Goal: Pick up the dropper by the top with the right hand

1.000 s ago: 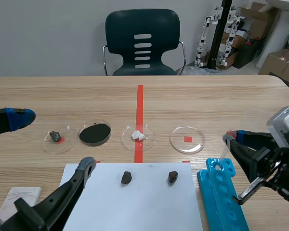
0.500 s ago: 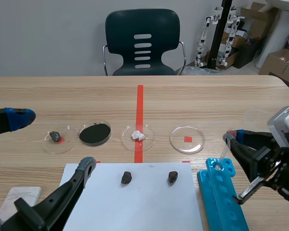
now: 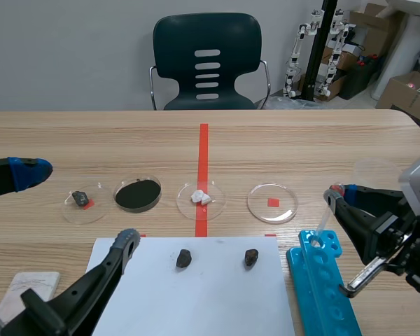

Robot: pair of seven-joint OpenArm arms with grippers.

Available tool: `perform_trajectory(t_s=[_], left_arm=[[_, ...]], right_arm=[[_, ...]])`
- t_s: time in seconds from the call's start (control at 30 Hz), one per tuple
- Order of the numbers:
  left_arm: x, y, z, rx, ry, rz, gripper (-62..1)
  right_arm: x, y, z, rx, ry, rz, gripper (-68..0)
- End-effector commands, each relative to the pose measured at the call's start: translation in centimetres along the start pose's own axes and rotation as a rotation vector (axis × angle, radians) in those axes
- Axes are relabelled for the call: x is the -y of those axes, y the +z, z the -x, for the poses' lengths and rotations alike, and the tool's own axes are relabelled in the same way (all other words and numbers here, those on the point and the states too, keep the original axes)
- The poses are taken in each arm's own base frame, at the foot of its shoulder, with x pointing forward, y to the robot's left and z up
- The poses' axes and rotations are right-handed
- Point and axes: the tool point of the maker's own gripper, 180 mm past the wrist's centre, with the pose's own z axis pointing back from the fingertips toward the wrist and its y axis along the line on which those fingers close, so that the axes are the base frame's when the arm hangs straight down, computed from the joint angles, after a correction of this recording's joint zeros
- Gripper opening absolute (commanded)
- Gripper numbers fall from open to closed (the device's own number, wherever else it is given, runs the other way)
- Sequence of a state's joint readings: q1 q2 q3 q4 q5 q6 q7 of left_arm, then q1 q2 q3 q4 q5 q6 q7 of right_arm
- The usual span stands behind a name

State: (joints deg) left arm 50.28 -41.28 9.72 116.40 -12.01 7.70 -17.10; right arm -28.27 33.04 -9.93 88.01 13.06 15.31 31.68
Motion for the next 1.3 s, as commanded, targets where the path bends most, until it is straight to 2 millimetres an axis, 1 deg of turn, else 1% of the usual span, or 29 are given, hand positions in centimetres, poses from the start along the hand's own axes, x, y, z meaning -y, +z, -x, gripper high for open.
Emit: perform_trajectory(t_s=[0.0, 0.17, 0.4, 0.6, 0.77, 0.9, 1.07, 1.17, 1.27], left_arm=[[-0.1, -0.1, -0.8, 0.030, 0.005, -0.005, 1.4], [0.2, -0.1, -0.8, 0.030, 0.012, 0.010, 1.4], [0.7, -0.1, -0.8, 0.030, 0.024, 0.036, 1.4], [0.8, -0.1, -0.8, 0.030, 0.029, 0.042, 1.4], [0.8, -0.1, -0.8, 0.030, 0.029, 0.042, 1.4], [0.8, -0.1, -0.7, 0.027, 0.030, 0.045, 1.4], [0.6, 0.1, 0.3, 0.006, 0.031, 0.041, 1.4], [1.0, 0.2, 1.2, -0.009, 0.039, 0.070, 1.4], [1.4, 0.5, 1.6, 0.006, 0.054, 0.110, 1.4]], right_arm=[[0.4, -0.1, -0.9, 0.029, 0.010, 0.003, -66.9], [0.3, -0.1, -0.9, 0.033, 0.009, 0.002, -66.9], [0.0, 0.7, -2.3, 0.122, -0.001, 0.005, -66.9], [-0.1, 0.8, -2.4, 0.134, -0.004, 0.004, -66.9], [-0.5, 1.5, -3.2, 0.188, -0.010, 0.000, -66.9], [-0.7, 1.8, -3.3, 0.200, -0.016, -0.004, -66.9], [-1.0, 2.2, -3.4, 0.208, -0.023, -0.005, -66.9], [-1.2, 2.5, -3.6, 0.224, -0.030, -0.007, -66.9], [-1.4, 2.8, -3.6, 0.229, -0.037, -0.009, -66.9]])
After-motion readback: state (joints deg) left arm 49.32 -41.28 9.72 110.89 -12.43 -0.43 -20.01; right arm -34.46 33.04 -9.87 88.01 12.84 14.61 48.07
